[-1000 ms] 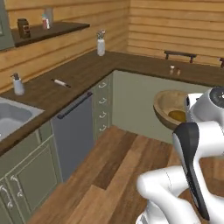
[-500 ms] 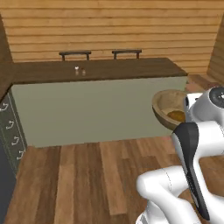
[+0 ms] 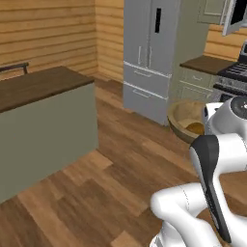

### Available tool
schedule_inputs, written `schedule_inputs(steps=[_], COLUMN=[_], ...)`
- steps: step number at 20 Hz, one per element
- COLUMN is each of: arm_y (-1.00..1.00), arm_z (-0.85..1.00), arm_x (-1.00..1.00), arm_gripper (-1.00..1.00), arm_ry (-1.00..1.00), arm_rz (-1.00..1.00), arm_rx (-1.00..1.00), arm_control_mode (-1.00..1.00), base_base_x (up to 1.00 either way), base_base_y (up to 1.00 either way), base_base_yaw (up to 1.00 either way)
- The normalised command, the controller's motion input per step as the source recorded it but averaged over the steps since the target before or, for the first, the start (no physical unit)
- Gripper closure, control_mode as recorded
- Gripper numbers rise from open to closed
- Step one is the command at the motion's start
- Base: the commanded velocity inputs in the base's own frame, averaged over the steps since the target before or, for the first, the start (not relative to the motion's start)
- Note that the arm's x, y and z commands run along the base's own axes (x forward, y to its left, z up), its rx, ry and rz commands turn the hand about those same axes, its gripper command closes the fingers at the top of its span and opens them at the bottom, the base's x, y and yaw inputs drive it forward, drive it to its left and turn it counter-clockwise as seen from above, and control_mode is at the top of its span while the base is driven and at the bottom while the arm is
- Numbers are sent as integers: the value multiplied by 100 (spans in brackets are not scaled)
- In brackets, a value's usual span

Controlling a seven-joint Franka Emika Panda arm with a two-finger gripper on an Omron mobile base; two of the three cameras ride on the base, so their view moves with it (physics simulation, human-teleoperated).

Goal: Pick the avocado from the sink and place it in the bowl. Then pick the bowl and place it in the microwave. Then close the microwave door and press the start button.

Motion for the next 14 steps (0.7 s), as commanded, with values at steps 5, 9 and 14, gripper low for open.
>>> schedule_inputs(steps=[5,9,14], arm_y=[0,0,0], arm_z=[0,0,0], arm_x=[0,0,0], arm_gripper=[100,100,100], arm_ry=[0,0,0], arm_rz=[0,0,0], arm_rx=[0,0,0], arm_control_mode=[100,100,100], base_base_x=[17,65,98], base_base_y=[29,53,40], base_base_yaw=[-86,-60,-44])
